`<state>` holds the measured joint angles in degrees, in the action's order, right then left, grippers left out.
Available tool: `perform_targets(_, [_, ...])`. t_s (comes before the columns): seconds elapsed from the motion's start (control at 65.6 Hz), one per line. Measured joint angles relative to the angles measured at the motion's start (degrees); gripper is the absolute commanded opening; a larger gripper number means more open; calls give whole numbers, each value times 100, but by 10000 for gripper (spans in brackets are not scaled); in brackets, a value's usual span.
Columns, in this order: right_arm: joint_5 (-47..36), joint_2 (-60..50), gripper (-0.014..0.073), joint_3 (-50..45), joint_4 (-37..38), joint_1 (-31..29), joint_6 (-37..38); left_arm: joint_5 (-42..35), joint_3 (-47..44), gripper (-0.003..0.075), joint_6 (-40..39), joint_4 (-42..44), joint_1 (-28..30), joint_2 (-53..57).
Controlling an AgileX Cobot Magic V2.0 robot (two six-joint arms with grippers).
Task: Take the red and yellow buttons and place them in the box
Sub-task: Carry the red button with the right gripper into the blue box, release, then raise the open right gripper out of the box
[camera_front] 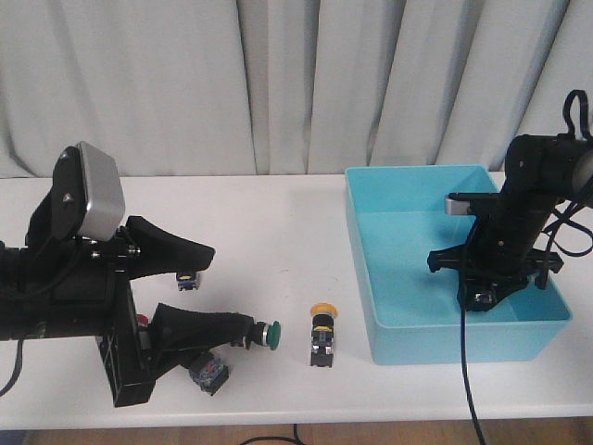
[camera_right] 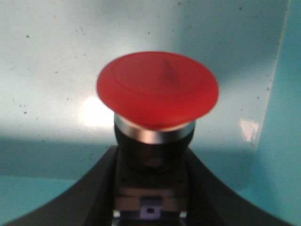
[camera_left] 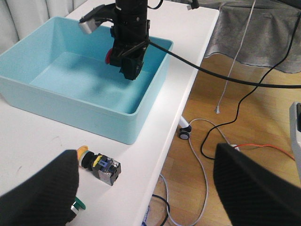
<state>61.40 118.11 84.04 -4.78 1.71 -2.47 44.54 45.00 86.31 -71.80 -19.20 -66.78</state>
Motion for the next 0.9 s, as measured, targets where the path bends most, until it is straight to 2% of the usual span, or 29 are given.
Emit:
perform_targets(0.229, [-23, 34, 380, 11, 0, 0, -66, 0, 0, 554, 0, 0, 0, 0])
perform_targets(0.351, [-36, 34, 430, 22, 0, 0, -79, 0, 0, 554, 0, 0, 0, 0])
perform_targets(0.686, [-47, -56, 414, 22, -63, 7, -240, 0, 0, 554, 0, 0, 0, 0])
perform_targets(0.9, [-292, -1063, 377, 22, -20, 483, -278, 0, 0, 554, 0, 0, 0, 0])
